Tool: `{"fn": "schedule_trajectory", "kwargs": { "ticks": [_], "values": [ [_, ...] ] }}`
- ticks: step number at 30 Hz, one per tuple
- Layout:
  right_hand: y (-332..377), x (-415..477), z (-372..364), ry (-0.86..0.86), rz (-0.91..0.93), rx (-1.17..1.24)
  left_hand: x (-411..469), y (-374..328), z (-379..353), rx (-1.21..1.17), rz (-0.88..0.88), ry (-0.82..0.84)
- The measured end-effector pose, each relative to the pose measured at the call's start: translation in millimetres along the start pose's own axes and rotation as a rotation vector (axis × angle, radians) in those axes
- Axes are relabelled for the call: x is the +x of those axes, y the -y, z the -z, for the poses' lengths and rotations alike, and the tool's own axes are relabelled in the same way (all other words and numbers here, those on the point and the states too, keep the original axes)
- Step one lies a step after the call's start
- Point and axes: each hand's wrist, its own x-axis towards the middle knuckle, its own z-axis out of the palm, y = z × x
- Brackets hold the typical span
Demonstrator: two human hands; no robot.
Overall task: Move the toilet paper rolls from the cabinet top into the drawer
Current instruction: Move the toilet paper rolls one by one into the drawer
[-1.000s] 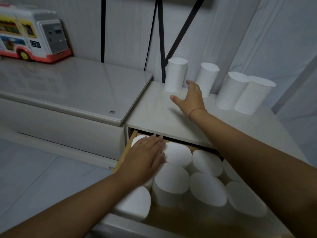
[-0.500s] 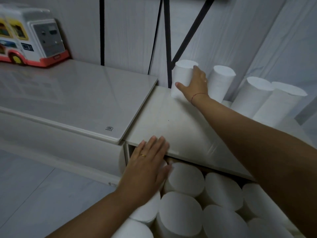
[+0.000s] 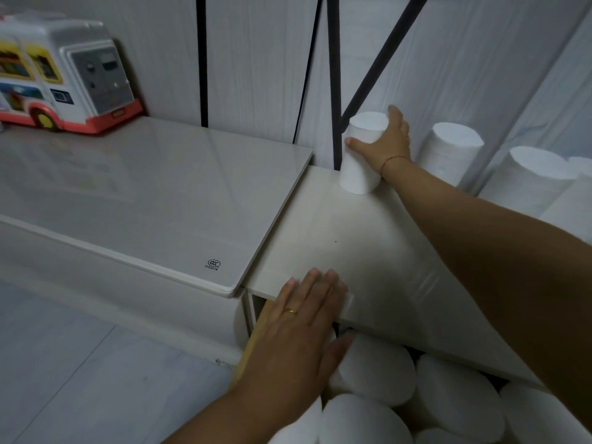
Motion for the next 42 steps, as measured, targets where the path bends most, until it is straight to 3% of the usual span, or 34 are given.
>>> {"fn": "schedule_trajectory", "kwargs": {
  "ticks": [16,24,35,42],
  "values": [
    [7,-78,24,0.002,0.103,0.044,-10,-19,1,0.023,-0.02,0.084],
    [18,-183,73,0.063,0.144,0.054,-37,-24,7,0.023,-0.087,0.163],
    [27,-360,147,0.19,0.127,0.036,-92,-20,14,0.031,-0.095,0.435],
    [25,-428,161,0.216,0.095,-0.135,-95,-24,12,0.13,-0.102,0.477]
  ]
}}
